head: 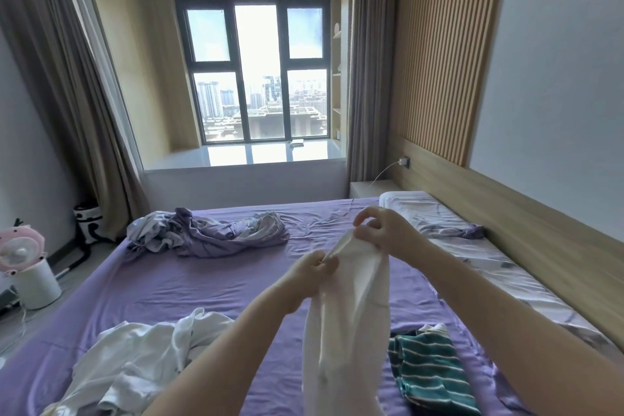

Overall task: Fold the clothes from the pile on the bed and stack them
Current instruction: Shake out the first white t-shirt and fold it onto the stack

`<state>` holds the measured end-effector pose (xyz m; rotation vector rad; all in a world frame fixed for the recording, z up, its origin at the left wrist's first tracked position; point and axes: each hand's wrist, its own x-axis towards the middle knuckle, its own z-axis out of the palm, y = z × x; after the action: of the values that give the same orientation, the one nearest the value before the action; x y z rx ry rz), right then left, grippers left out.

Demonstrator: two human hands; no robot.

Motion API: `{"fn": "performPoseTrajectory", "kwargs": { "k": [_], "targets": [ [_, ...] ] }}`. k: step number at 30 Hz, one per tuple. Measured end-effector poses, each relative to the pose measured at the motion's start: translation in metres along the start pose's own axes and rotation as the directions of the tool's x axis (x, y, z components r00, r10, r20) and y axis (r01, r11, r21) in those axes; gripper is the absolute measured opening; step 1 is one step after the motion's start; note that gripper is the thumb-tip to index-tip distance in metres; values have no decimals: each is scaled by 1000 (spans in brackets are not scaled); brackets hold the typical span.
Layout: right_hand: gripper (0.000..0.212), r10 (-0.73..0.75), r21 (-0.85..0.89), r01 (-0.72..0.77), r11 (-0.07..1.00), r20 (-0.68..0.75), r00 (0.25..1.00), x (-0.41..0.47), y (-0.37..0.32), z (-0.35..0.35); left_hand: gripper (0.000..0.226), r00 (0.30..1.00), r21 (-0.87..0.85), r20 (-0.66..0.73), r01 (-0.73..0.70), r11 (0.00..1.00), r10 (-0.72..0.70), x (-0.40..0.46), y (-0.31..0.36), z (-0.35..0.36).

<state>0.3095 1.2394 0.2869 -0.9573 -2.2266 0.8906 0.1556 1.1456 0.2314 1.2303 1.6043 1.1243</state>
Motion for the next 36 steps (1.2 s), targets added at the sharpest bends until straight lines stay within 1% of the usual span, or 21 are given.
{"fn": "performPoseTrajectory", "kwargs": {
  "k": [2, 4, 6, 8, 10, 12, 14, 17, 19, 20, 22, 24, 27, 28, 29, 30, 31, 32, 33, 34, 36],
  "targets": [
    [11, -21, -65, 16, 998, -89, 996, -5, 7, 6, 27, 999, -102, -2, 40, 994, -41, 1, 0, 1],
    [13, -105, -125, 87, 988, -146, 984, -12, 12, 15, 24, 998, -266, -18, 49, 963, -56, 5, 3, 2],
    [13, -182, -212, 157, 965, -104, 978, -19, 19, 28, 18, 997, -379, -46, 34, 925, -55, 8, 8, 1],
    [15, -178, -243, 161, 956, -49, 983, -27, 26, 45, 21, 997, -435, -65, 17, 900, -50, 9, 13, -2],
    [16, -163, -193, 151, 969, -48, 985, -31, 31, 58, 22, 995, -432, -93, 2, 902, -47, 10, 15, -5],
    [17, -119, -63, 115, 991, -49, 992, -32, 33, 64, 20, 988, -422, -148, -15, 906, -53, 10, 14, -11],
    [19, -78, 18, 77, 997, 38, 996, -33, 32, 67, 20, 979, -458, -194, -36, 888, -60, 11, 10, -19],
    [17, -131, -38, 137, 990, 134, 982, -34, 32, 81, 17, 971, -508, -230, -58, 859, -71, 13, 6, -29],
    [15, -74, -12, 75, 997, 84, 994, -32, 28, 86, 17, 955, -431, -292, -82, 899, -53, 13, 0, -38],
    [20, -30, 39, 28, 999, 51, 998, -30, 25, 85, 20, 939, -340, -344, -101, 935, -24, 13, -5, -45],
    [19, 62, 255, -64, 965, 17, 998, -25, 21, 82, 29, 897, -108, -439, -114, 988, 56, 10, -18, -63],
    [14, 106, 432, -110, 895, 33, 994, -22, 16, 76, 33, 879, 73, -473, -29, 997, 61, 3, -36, -81],
    [15, 99, 503, -90, 860, 10, 995, -14, 9, 69, 15, 891, 271, -450, 205, 940, -65, -12, -55, -96],
    [16, 95, 517, -81, 852, 0, 995, -11, 7, 67, 7, 892, 378, -449, 244, 893, -54, -16, -57, -97],
    [18, 82, 519, -67, 852, -6, 997, -8, 5, 65, 21, 888, 470, -458, 221, 855, 22, -18, -57, -95],
    [19, 60, 499, -49, 865, -6, 998, -5, 3, 64, 36, 887, 527, -437, 119, 842, 149, -18, -56, -90],
    [19, 33, 470, -29, 882, 0, 999, -3, 1, 65, 46, 881, 510, -393, -29, 860, 263, -20, -50, -82],
    [18, 8, 445, -13, 896, 12, 1000, -1, -1, 65, 51, 896, 404, -325, -157, 901, 302, -23, -41, -70],
    [18, -11, 429, -1, 903, 26, 1000, 0, -4, 66, 55, 938, 251, -213, -218, 943, 273, -25, -29, -56],
    [19, -22, 414, 7, 910, 31, 999, 1, -7, 68, 57, 964, 156, -117, -218, 963, 237, -25, -20, -43],
    [14, -3, 372, 7, 928, -12, 1000, 4, -11, 69, 48, 982, 216, -56, -166, 962, 182, -22, -8, -24]
  ]
}}
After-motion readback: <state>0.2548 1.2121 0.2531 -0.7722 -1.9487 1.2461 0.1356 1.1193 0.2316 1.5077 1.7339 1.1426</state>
